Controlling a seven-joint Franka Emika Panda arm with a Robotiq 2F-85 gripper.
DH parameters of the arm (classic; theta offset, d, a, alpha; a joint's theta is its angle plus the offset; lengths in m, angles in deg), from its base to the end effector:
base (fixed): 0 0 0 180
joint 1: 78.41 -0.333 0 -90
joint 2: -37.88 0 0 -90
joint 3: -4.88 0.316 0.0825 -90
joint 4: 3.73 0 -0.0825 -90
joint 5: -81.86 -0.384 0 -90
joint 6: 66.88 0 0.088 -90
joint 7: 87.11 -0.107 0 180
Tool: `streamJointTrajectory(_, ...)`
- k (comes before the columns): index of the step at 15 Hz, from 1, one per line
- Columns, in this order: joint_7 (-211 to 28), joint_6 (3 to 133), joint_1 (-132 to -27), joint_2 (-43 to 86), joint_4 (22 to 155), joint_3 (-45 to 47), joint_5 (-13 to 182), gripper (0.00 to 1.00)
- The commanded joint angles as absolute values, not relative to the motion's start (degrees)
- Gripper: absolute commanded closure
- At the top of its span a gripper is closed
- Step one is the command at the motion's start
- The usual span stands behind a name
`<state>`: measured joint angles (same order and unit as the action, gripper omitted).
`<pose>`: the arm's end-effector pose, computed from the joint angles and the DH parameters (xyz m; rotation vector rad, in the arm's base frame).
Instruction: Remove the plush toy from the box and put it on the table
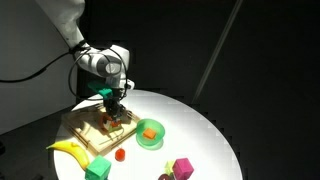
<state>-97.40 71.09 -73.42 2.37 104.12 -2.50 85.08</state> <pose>0.6104 -0.1314 0.1716 2.9871 -0.4999 -0.1402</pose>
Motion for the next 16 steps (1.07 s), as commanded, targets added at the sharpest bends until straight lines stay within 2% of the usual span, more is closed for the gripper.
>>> streamJointTrajectory(1,-100.96,67.01,-75.41,5.95,104.67,-4.64,85.68,0.8)
streamJointTrajectory(4,-104.27,64.17,-76.44,8.31,105.08,-6.14,86.31,0.85)
streamJointTrajectory(16,-114.31,57.69,-74.95,18.09,108.59,-11.08,88.43,0.85)
